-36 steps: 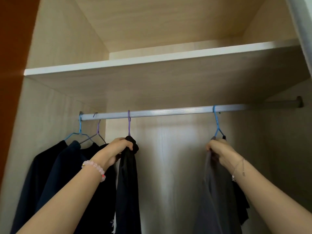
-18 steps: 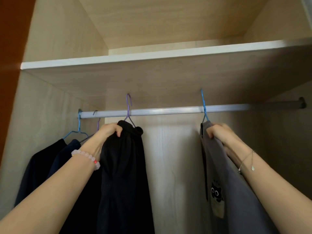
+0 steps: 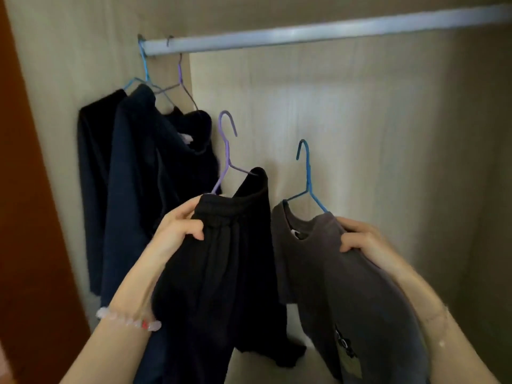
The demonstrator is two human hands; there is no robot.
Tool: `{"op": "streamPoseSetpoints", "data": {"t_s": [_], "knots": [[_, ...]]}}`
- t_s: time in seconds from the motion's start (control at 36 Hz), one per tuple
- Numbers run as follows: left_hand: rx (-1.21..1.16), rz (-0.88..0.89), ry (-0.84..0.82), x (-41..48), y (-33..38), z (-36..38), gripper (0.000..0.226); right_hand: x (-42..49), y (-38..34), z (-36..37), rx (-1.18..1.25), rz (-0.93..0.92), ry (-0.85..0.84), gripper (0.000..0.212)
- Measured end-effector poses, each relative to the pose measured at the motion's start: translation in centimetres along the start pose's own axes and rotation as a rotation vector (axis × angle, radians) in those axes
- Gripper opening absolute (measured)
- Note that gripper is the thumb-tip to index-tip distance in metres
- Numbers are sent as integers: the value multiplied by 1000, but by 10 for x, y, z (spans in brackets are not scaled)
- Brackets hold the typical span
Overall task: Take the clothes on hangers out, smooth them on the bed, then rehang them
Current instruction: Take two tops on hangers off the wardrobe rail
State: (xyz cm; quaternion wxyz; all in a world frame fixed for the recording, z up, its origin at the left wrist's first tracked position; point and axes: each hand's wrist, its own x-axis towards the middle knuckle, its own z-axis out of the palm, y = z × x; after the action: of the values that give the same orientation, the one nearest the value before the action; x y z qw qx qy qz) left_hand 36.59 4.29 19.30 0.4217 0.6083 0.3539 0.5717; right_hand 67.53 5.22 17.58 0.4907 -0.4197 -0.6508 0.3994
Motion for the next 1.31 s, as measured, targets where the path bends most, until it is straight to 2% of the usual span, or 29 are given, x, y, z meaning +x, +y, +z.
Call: {"op": "streamPoseSetpoints", "data": {"t_s": [0.08,0.17,0.22,0.28,0.39,0.5,0.61,0.67,0.83,0.92,0.97,1.17,1.31], "knots": [[47,-89,-43,-39,-41,1,64,-20,52,12,44,77,-119,51],[-82,-203,74,-93,-75,8,45,-41,89,25,88,103,-264,56],[-122,-253,183,-140,-90,19,64,-54,105,34,131,123,-383,60],[-131,-298,280,-183,-95,33,69,-67,113,43,174,142,-537,62],[-52,-398,533,-250,-93,52,45,-85,124,65,193,200,-826,60],[-5,-436,760,-311,-82,64,47,-94,128,94,143,236,-1094,57],[87,-434,988,-366,-61,76,59,-103,126,134,118,201,-1265,55],[102,-411,1115,-389,-47,81,49,-108,122,157,117,164,-1329,54],[208,-355,1347,-437,0,84,49,-118,90,224,82,11,-1499,50],[284,-340,1458,-453,15,72,45,-121,72,259,142,-29,-1575,44],[316,-327,1514,-462,21,60,45,-121,64,285,185,-34,-1615,48],[396,-285,1675,-490,28,-8,46,-124,40,392,231,-84,-1664,41],[387,-241,1764,-505,32,-83,44,-116,15,490,160,-231,-1667,32]]}}
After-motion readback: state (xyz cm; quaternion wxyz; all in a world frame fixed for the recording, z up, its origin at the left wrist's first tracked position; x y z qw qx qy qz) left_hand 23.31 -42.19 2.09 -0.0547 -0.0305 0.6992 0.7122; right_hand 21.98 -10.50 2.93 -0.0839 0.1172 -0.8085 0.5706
